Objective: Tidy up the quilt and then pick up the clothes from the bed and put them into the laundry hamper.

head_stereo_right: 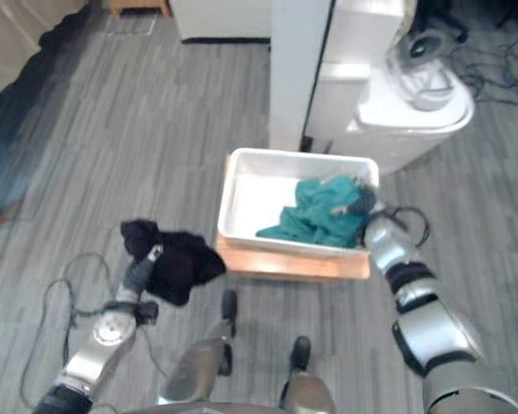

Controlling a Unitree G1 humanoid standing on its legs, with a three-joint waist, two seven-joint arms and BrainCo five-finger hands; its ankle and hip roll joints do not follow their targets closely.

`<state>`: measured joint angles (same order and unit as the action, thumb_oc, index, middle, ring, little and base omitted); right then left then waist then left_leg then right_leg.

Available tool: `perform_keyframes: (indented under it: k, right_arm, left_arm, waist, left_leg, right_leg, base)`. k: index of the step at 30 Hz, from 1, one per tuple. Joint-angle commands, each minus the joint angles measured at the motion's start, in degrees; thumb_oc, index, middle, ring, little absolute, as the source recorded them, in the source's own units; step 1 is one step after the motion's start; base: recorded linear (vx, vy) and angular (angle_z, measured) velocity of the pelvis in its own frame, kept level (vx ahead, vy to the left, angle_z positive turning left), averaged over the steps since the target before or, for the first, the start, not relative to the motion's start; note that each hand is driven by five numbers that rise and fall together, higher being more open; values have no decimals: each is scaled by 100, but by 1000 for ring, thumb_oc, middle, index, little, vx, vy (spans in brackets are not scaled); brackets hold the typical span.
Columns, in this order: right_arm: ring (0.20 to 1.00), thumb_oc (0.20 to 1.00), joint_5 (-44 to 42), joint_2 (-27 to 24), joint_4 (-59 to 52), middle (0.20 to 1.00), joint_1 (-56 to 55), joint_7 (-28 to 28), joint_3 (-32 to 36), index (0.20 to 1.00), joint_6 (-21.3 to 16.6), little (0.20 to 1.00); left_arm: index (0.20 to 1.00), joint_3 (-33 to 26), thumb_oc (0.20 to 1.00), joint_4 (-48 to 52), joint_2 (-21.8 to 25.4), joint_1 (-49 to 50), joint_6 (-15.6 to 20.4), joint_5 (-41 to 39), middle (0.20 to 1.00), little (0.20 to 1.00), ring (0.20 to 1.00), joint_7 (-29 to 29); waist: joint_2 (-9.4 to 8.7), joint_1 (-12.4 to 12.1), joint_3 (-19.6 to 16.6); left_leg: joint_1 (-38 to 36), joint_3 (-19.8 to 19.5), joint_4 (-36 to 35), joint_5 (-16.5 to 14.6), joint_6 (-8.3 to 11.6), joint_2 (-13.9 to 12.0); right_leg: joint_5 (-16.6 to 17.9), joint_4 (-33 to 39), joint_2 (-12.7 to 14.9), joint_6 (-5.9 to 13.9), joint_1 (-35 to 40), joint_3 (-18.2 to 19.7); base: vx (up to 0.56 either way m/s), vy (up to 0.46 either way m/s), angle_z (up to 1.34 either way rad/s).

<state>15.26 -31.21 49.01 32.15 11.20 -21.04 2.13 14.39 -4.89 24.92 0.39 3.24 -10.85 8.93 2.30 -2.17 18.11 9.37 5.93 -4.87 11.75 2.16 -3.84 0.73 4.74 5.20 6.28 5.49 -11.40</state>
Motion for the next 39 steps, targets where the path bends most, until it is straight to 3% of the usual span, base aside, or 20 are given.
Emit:
perform_keyframes:
  k: [1, 6, 9, 10, 12, 16, 20, 26, 28, 29, 32, 39]
  right_arm:
    - [1000, 1000, 624, -178, 138, 1000, -779, -40, 33, 1000, 61, 1000]
    - [1000, 1000, 1212, 301, 136, 1000, -2419, -186, 332, 1000, 186, 1000]
    - [1000, 1000, 1230, 470, 267, 1000, -2927, -156, 402, 1000, 215, 1000]
    - [1000, 1000, 1229, 474, 267, 1000, -2926, -153, 410, 1000, 215, 1000]
    - [1000, 1000, 1139, 570, 265, 1000, -3235, -175, 435, 1000, 196, 1000]
    - [1000, 1000, 1171, 579, -48, 1000, -3474, -213, 371, 1000, 158, 1000]
    - [1000, 1000, 1273, 559, -365, 1000, -3465, -192, 234, 1000, 106, 1000]
    - [1000, 1000, 1011, 727, -344, 1000, -3021, -4, -74, 1000, 45, 1000]
    - [1000, 1000, 967, 809, -194, 1000, -2951, 38, -112, 1000, 67, 1000]
    - [1000, 1000, 942, 813, -133, 1000, -2932, 53, -120, 1000, 67, 1000]
    - [1000, 1000, 879, 806, 129, 1000, -2926, 76, -133, 1000, 93, 1000]
    - [1000, 1000, 950, 757, 447, 1000, -3083, -21, -152, 1000, 108, 1000]
  left_arm:
    - [200, -355, 200, 333, 49, -439, 528, 256, 200, 200, 200, 143]
    - [200, -824, 200, 499, 78, -1137, 563, 501, 200, 200, 200, 546]
    - [200, -746, 200, 136, 153, -1962, 500, 726, 200, 200, 200, 875]
    - [200, -728, 200, 98, 154, -1996, 513, 729, 200, 200, 200, 886]
    - [200, -484, 200, -614, 221, -2666, 304, 1005, 200, 200, 200, 1081]
    - [200, -135, 200, -1432, 179, -3228, 109, 1252, 200, 200, 200, 1174]
    - [200, 163, 200, -1822, 32, -3524, 37, 1378, 200, 200, 200, 1158]
    - [200, 940, 200, -2883, -528, -4037, -121, 1581, 200, 200, 200, 980]
    - [213, 956, 213, -3252, -607, -3926, -212, 1657, 213, 213, 213, 961]
    - [1000, 957, 1000, -3450, -631, -3928, -249, 1656, 1000, 1000, 1000, 969]
    - [1000, 709, 1000, -3956, -713, -3986, -265, 1231, 1000, 1000, 1000, 1088]
    - [1000, 149, 1000, -3778, -449, -3777, -68, 389, 1000, 1000, 1000, 1265]
  waist:
    - [-198, 382, -406]
    - [-313, 701, -646]
    - [-319, 990, -677]
    - [-322, 978, -667]
    - [-280, 1302, -625]
    - [-231, 1612, -546]
    - [-215, 1765, -507]
    - [-195, 2065, -246]
    - [-167, 2095, -184]
    - [-161, 2102, -162]
    - [-137, 2117, -102]
    - [-105, 1960, -197]
  left_leg:
    - [-902, 490, -13, -891, 631, -477]
    - [-1289, 633, -13, -1029, 624, -514]
    - [-1417, 766, -13, -1074, 631, -531]
    - [-1423, 771, -13, -1078, 631, -531]
    - [-1472, 949, -13, -1094, 638, -539]
    - [-1456, 1168, -13, -1109, 640, -536]
    - [-1370, 1316, -13, -1104, 631, -535]
    - [-874, 1495, -13, -989, 620, -500]
    - [-809, 1603, -13, -968, 626, -511]
    - [-797, 1620, -13, -960, 629, -514]
    - [-785, 1610, -13, -931, 654, -526]
    - [-935, 1527, -13, -930, 701, -584]
  right_leg:
    - [82, 26, 289, 397, -478, 188]
    - [-45, 26, 287, 372, -201, 318]
    - [-70, 26, 267, 384, -180, 461]
    - [-72, 26, 267, 384, -177, 466]
    - [-34, 26, 262, 418, -271, 633]
    - [42, 26, 264, 486, -463, 884]
    - [99, 26, 253, 521, -689, 1077]
    - [336, 23, 235, 575, -1391, 1383]
    - [366, 26, 211, 586, -1525, 1475]
    - [372, 26, 210, 583, -1549, 1484]
    - [374, 26, 215, 567, -1571, 1460]
    - [304, 26, 213, 512, -1353, 1311]
  base:
    - [102, -18, -19]
    - [109, -29, -30]
    - [63, -15, -16]
    - [41, 11, -26]
    - [27, 23, -24]
    - [8, 25, -47]
    - [-26, 1, -44]
    - [-77, -17, -26]
    - [-37, 5, -35]
    - [-12, 2, -46]
    - [0, -12, -14]
    - [34, -22, 11]
